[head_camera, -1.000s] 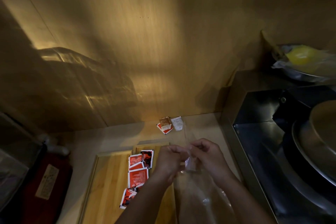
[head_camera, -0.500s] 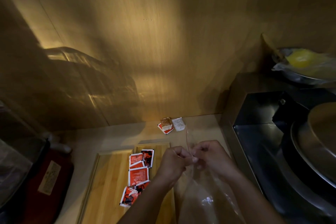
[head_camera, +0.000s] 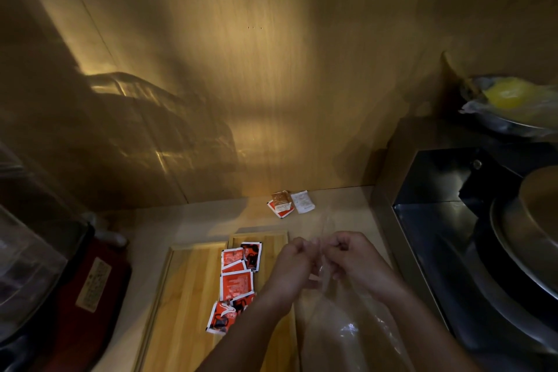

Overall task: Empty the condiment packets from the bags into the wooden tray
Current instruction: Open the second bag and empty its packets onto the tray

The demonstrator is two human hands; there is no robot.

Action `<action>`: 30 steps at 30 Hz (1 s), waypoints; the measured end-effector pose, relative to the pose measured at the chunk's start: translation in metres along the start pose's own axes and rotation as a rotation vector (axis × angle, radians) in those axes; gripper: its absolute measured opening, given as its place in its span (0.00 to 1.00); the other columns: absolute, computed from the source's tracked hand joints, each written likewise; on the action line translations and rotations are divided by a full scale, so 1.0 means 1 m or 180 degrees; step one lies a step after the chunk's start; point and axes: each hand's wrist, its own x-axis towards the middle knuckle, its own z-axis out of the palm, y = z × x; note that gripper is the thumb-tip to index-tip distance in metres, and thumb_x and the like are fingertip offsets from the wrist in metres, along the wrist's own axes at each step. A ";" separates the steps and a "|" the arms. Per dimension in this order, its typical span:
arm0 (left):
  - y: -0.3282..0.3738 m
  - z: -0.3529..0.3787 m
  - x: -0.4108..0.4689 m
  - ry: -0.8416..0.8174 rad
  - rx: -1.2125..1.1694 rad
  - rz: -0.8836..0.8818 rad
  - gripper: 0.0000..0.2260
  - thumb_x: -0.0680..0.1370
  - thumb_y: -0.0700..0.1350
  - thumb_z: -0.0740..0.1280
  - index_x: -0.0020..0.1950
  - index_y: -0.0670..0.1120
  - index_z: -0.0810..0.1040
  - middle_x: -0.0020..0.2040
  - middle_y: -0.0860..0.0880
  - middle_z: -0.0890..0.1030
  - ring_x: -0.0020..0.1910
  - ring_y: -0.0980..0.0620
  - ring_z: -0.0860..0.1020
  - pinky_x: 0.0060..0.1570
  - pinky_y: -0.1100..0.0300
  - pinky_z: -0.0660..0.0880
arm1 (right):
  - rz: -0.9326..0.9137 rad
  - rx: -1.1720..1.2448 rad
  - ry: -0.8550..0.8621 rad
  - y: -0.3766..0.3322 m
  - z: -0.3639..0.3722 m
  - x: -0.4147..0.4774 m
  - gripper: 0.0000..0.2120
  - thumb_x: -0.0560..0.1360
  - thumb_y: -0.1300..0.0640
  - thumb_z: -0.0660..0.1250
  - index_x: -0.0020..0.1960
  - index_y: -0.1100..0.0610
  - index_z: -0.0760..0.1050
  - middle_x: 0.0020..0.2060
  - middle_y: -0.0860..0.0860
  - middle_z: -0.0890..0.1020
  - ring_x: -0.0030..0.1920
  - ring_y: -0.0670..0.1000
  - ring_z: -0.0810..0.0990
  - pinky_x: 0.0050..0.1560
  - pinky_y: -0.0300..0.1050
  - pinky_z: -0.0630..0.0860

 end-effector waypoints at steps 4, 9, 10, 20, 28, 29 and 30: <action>-0.002 -0.005 0.002 -0.0167 0.0179 -0.0030 0.13 0.78 0.50 0.63 0.36 0.46 0.71 0.30 0.49 0.75 0.29 0.55 0.75 0.29 0.63 0.74 | -0.0109 -0.0382 -0.0208 0.000 0.000 -0.004 0.08 0.72 0.67 0.64 0.35 0.60 0.75 0.28 0.54 0.77 0.30 0.48 0.75 0.32 0.40 0.72; -0.010 -0.007 0.004 -0.0279 0.0263 0.0227 0.15 0.79 0.41 0.61 0.31 0.46 0.69 0.28 0.49 0.74 0.24 0.57 0.72 0.27 0.67 0.70 | -0.0065 -0.0545 -0.0136 0.005 0.003 -0.007 0.14 0.69 0.65 0.67 0.28 0.52 0.72 0.25 0.47 0.74 0.26 0.44 0.71 0.29 0.40 0.68; -0.011 -0.006 0.004 -0.0254 0.0355 0.0349 0.15 0.79 0.40 0.61 0.32 0.46 0.69 0.28 0.49 0.74 0.25 0.57 0.72 0.28 0.68 0.70 | -0.0051 -0.0606 -0.0084 0.005 0.004 -0.007 0.14 0.68 0.64 0.68 0.28 0.52 0.71 0.25 0.46 0.74 0.26 0.43 0.71 0.30 0.38 0.67; -0.016 -0.007 0.014 0.0280 0.1162 0.0985 0.11 0.80 0.42 0.59 0.37 0.45 0.72 0.34 0.48 0.76 0.35 0.51 0.74 0.41 0.55 0.72 | 0.0159 -0.1255 -0.0229 -0.001 0.004 -0.016 0.12 0.69 0.65 0.60 0.29 0.55 0.70 0.19 0.48 0.73 0.19 0.49 0.71 0.22 0.37 0.68; -0.022 -0.007 0.008 -0.0190 0.0700 0.0205 0.15 0.76 0.44 0.66 0.31 0.47 0.69 0.28 0.47 0.74 0.25 0.56 0.72 0.29 0.63 0.68 | 0.0075 -0.0757 0.0002 0.004 0.007 -0.014 0.17 0.73 0.67 0.61 0.30 0.50 0.72 0.18 0.47 0.72 0.19 0.45 0.71 0.23 0.38 0.69; -0.023 -0.008 0.007 -0.0262 0.0517 0.0154 0.15 0.77 0.39 0.64 0.30 0.46 0.68 0.28 0.47 0.74 0.23 0.57 0.72 0.27 0.65 0.68 | 0.0093 -0.0687 -0.0031 0.005 0.007 -0.014 0.17 0.73 0.67 0.62 0.31 0.50 0.73 0.18 0.46 0.73 0.19 0.44 0.70 0.22 0.38 0.69; -0.023 -0.010 0.007 -0.0306 0.0416 0.0130 0.16 0.78 0.37 0.62 0.30 0.46 0.68 0.28 0.47 0.75 0.23 0.57 0.72 0.27 0.66 0.68 | 0.0112 -0.0626 -0.0069 0.005 0.007 -0.014 0.17 0.73 0.67 0.63 0.31 0.49 0.73 0.20 0.46 0.73 0.19 0.44 0.70 0.22 0.38 0.69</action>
